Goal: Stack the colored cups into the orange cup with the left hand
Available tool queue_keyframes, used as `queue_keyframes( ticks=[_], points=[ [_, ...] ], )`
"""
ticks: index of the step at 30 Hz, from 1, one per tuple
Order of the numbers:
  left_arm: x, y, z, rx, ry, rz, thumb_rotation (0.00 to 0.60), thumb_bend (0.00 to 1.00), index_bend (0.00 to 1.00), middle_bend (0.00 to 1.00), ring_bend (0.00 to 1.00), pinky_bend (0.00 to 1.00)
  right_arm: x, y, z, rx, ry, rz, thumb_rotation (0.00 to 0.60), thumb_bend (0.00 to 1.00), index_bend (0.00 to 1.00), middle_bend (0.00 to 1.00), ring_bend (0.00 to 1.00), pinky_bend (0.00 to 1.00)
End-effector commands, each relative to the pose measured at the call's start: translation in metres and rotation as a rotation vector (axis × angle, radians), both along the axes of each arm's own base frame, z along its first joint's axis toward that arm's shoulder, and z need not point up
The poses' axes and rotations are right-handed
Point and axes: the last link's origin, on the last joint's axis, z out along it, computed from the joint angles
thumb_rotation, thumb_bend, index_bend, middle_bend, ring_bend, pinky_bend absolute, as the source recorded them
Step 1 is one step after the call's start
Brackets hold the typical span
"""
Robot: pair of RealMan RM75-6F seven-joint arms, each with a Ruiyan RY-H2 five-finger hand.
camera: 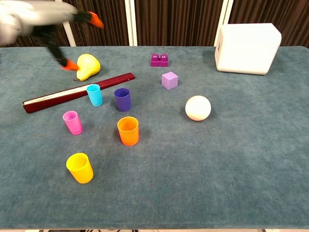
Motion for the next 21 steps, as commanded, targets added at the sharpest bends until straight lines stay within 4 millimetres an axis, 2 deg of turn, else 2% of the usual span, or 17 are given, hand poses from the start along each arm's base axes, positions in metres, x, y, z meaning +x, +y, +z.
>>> queue_keyframes(
  ticks=[1,4,9,16,21],
  points=[
    [0.015,0.015,-0.036,-0.052,0.053,-0.003,0.600,0.17,0.14,0.05,0.00,0.00,-0.003,-0.001,-0.001,0.000,0.001,-0.010,0.600,0.42,0.04,0.00,0.04,0.01],
    [0.016,0.021,-0.053,-0.074,0.077,0.004,0.600,0.17,0.15,0.05,0.00,0.00,-0.006,-0.002,-0.001,-0.002,0.007,-0.022,0.600,0.42,0.04,0.00,0.03,0.01],
    [0.018,0.024,-0.070,-0.110,0.091,0.007,0.600,0.17,0.15,0.05,0.00,0.00,-0.008,-0.002,0.002,-0.015,0.014,-0.031,0.600,0.42,0.04,0.00,0.04,0.01],
    [0.016,0.021,-0.082,-0.143,0.120,0.008,0.600,0.17,0.16,0.05,0.00,0.00,-0.009,-0.003,0.001,-0.016,0.016,-0.034,0.600,0.42,0.04,0.00,0.04,0.01],
    [0.014,0.023,-0.089,-0.131,0.157,-0.001,0.600,0.17,0.23,0.06,0.00,0.00,-0.009,-0.003,0.000,-0.019,0.016,-0.033,0.600,0.42,0.04,0.00,0.04,0.01]
  ],
)
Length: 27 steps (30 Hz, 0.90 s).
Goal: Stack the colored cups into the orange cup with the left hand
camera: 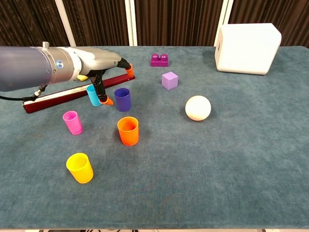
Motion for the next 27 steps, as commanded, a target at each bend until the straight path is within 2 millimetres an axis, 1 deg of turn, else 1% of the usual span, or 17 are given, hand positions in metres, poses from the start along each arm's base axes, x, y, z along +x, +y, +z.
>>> queue_keyframes(
  ticks=[1,5,14,16,21,27],
  points=[
    [0.000,0.002,-0.004,0.018,0.022,-0.016,0.600,0.17,0.25,0.06,0.00,0.00,0.000,0.000,0.000,-0.003,0.001,0.001,0.600,0.42,0.04,0.00,0.04,0.01],
    [0.000,0.005,-0.009,0.050,0.042,-0.029,0.600,0.18,0.28,0.07,0.00,0.00,0.000,0.000,0.000,-0.011,-0.001,0.003,0.600,0.42,0.04,0.00,0.04,0.01],
    [0.004,0.006,-0.023,0.042,0.054,-0.046,0.600,0.18,0.29,0.07,0.00,0.00,-0.001,0.000,0.000,-0.022,0.000,-0.005,0.600,0.42,0.04,0.00,0.04,0.01],
    [0.005,0.005,-0.026,0.036,0.056,-0.051,0.600,0.20,0.30,0.08,0.00,0.00,-0.001,0.000,0.000,-0.023,0.000,-0.006,0.600,0.42,0.04,0.00,0.04,0.01],
    [0.005,0.005,-0.029,0.032,0.054,-0.059,0.600,0.27,0.39,0.13,0.00,0.00,-0.001,0.000,0.001,-0.028,-0.001,-0.005,0.600,0.42,0.04,0.00,0.04,0.01],
    [0.004,0.005,-0.028,0.033,0.066,-0.073,0.600,0.29,0.41,0.14,0.00,0.00,-0.001,0.000,0.001,-0.024,-0.009,-0.002,0.600,0.42,0.04,0.00,0.04,0.01]
  ],
)
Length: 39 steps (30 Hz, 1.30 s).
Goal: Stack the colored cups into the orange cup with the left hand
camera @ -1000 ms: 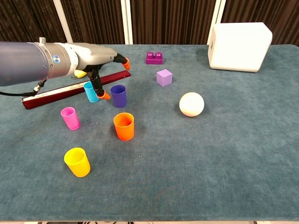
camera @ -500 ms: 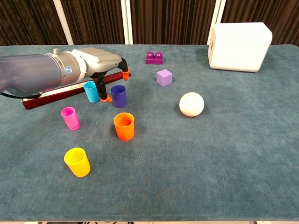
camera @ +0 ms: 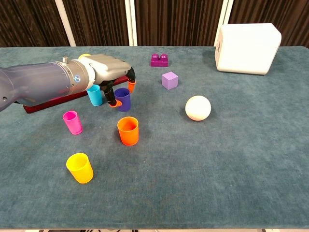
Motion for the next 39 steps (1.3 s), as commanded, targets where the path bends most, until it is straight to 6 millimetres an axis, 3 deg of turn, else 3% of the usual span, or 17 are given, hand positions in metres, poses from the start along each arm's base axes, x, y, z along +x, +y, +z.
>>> queue_keyframes(
  ticks=[1,8,17,25,30,39],
  points=[
    [0.000,0.000,0.000,0.001,0.006,-0.009,0.600,0.30,0.42,0.14,0.00,0.00,0.000,0.000,0.000,0.001,0.000,-0.001,0.600,0.42,0.04,0.00,0.04,0.01],
    [0.005,-0.002,0.001,0.003,-0.004,-0.027,0.600,0.37,0.49,0.15,0.00,0.00,0.000,0.000,0.001,-0.012,-0.004,-0.001,0.600,0.42,0.04,0.00,0.04,0.01],
    [0.021,-0.006,0.023,0.028,-0.059,-0.060,0.600,0.39,0.50,0.16,0.00,0.00,-0.001,0.000,0.000,-0.012,-0.010,-0.004,0.600,0.42,0.04,0.00,0.04,0.01],
    [0.042,-0.037,0.055,-0.034,-0.102,-0.120,0.600,0.39,0.50,0.16,0.00,0.00,0.000,0.000,0.000,-0.017,-0.007,-0.004,0.600,0.42,0.04,0.00,0.04,0.01],
    [0.044,-0.060,0.068,-0.103,-0.128,-0.124,0.600,0.39,0.50,0.16,0.00,0.00,0.000,0.000,0.000,-0.017,-0.005,-0.005,0.600,0.42,0.04,0.00,0.04,0.01],
    [0.042,-0.077,0.078,-0.145,-0.128,-0.143,0.600,0.39,0.50,0.16,0.00,0.00,0.000,0.000,0.001,-0.022,-0.003,-0.003,0.600,0.42,0.04,0.00,0.04,0.01]
  ],
)
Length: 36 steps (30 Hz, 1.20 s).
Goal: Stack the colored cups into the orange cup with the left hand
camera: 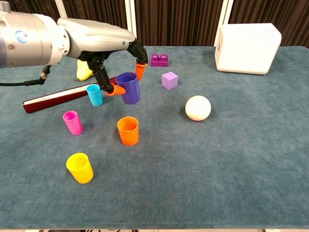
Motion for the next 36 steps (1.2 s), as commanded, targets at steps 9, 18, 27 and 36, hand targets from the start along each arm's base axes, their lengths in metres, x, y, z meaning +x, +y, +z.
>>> queue_keyframes(
  ticks=[9,18,27,36],
  points=[
    [-0.009,-0.009,-0.005,-0.060,0.007,0.009,0.600,0.39,0.50,0.16,0.00,0.00,0.001,0.001,0.001,-0.005,-0.001,0.001,0.600,0.42,0.04,0.00,0.04,0.01],
    [-0.011,-0.009,-0.015,-0.063,0.002,-0.004,0.600,0.39,0.50,0.16,0.00,0.00,0.001,0.002,0.003,-0.009,-0.003,0.000,0.600,0.42,0.04,0.00,0.04,0.01],
    [-0.014,-0.008,-0.026,-0.064,0.029,-0.007,0.600,0.39,0.50,0.16,0.00,0.00,0.000,0.002,0.004,-0.014,-0.006,-0.002,0.600,0.42,0.04,0.00,0.04,0.01],
    [-0.019,-0.007,-0.031,-0.040,0.054,-0.014,0.600,0.39,0.49,0.16,0.00,0.00,-0.001,0.002,0.005,-0.017,-0.007,-0.004,0.600,0.42,0.04,0.00,0.04,0.01]
  ],
)
